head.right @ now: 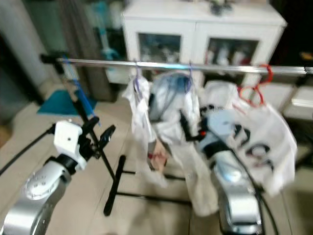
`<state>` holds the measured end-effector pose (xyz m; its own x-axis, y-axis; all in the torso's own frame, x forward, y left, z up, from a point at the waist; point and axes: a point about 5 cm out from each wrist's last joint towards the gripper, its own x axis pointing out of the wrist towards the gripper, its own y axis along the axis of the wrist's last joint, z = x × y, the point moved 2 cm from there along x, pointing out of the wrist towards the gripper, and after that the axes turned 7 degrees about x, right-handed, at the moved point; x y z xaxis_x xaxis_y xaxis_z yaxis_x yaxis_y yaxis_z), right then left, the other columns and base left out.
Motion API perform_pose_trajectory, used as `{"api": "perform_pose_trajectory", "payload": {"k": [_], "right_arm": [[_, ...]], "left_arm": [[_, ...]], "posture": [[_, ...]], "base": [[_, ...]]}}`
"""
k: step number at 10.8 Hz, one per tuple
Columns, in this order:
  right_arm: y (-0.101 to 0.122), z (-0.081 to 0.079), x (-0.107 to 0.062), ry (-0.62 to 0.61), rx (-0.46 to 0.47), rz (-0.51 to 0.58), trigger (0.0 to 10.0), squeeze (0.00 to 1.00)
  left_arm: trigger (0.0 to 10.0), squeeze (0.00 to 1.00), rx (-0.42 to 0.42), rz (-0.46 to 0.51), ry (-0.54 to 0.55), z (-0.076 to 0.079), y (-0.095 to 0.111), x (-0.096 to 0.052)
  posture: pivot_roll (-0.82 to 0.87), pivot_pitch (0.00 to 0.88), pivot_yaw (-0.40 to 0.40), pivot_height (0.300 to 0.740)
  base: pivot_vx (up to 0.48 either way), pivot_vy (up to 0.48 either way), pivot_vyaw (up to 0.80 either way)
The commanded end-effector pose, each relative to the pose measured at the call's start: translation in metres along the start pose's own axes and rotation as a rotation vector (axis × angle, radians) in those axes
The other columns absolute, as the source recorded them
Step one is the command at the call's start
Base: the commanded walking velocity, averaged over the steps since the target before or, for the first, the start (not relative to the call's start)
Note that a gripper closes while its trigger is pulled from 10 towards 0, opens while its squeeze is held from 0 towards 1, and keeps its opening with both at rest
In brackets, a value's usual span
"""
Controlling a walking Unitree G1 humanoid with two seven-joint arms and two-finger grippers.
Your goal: Hang hanger
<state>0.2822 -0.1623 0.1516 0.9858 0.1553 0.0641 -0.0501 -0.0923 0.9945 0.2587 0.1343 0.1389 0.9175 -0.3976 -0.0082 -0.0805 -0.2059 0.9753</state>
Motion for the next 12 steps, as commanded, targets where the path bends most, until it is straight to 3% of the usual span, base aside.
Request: {"api": "perform_pose_trajectory", "payload": {"k": [1,2,7,8,10,12], "right_arm": [[0.000,-0.001,0.002,-0.015,-0.020,0.002,10.0,1.00],[0.005,0.002,0.003,-0.022,-0.050,0.030,10.0,1.00],[0.007,0.015,0.003,-0.116,-0.003,0.042,10.0,1.00],[0.007,0.016,0.004,-0.110,-0.014,0.035,10.0,1.00],[0.011,0.011,0.017,0.024,0.023,-0.006,10.0,1.00],[0.018,0.015,0.040,0.027,0.119,-0.034,10.0,1.00]], "left_arm": [[10.0,0.00,0.008,-0.016,0.014,-0.002,-0.003,-0.001],[10.0,0.00,0.010,-0.015,0.011,0.000,-0.003,0.000],[10.0,0.00,0.029,-0.012,-0.037,0.007,-0.003,0.001],[10.0,0.00,0.000,-0.013,-0.057,0.009,-0.004,0.001],[10.0,0.00,-0.005,-0.010,-0.270,0.022,-0.002,-0.011],[10.0,0.00,-0.016,-0.004,-0.362,0.019,0.002,-0.015]], "posture": [[-0.10,0.000,0.077,0.740],[-0.10,0.000,0.076,0.740],[-0.10,0.000,0.080,0.740],[-0.10,0.000,0.083,0.740],[-0.10,0.000,0.091,0.740],[-0.10,0.000,0.100,0.740]], "base": [[0.000,-0.480,0.80],[0.000,-0.465,0.00],[0.000,-0.433,0.00],[0.000,0.000,0.00],[0.000,0.000,0.00],[0.000,0.000,0.00]]}}
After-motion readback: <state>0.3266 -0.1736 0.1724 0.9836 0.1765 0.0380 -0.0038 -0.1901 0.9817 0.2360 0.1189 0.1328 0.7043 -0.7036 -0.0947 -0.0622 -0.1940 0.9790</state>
